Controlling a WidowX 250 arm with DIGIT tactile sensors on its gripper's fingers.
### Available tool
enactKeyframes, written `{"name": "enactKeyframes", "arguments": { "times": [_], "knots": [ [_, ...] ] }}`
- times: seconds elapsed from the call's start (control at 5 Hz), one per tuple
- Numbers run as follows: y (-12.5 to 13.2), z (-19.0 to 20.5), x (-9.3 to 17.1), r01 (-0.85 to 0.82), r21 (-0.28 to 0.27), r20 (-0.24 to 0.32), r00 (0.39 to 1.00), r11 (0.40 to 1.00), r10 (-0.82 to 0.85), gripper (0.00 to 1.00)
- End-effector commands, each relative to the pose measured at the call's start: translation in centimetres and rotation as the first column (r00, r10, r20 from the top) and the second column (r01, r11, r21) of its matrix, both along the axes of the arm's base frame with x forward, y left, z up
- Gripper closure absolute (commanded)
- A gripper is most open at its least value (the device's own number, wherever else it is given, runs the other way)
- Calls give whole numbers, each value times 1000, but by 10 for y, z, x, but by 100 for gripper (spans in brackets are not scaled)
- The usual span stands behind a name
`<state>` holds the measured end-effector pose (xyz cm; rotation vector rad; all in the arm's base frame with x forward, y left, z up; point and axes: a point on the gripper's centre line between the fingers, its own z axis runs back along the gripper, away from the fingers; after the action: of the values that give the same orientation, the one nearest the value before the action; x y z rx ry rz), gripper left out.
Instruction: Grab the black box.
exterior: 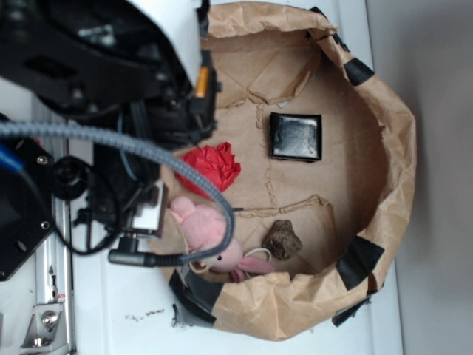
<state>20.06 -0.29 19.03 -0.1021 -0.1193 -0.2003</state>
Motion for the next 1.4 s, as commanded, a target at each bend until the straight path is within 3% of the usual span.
{"name": "enactKeyframes", "arguments": {
  "times": [0.0, 0.2, 0.4, 0.6, 1.0, 1.2],
  "knots": [
    [-6, -9, 55, -121, -2, 39, 992, 993, 121, 0],
    [-10, -28, 98, -157, -2, 33, 987, 988, 157, 0],
    [-9, -55, 114, -140, 0, 74, 987, 990, 140, 0],
    [-2, -83, 116, -109, 21, 75, 991, 994, 107, 0],
    [12, -136, 115, -87, 75, 22, 996, 993, 85, 0],
    [16, -151, 110, -75, 104, 34, 997, 992, 72, 0]
  ]
}}
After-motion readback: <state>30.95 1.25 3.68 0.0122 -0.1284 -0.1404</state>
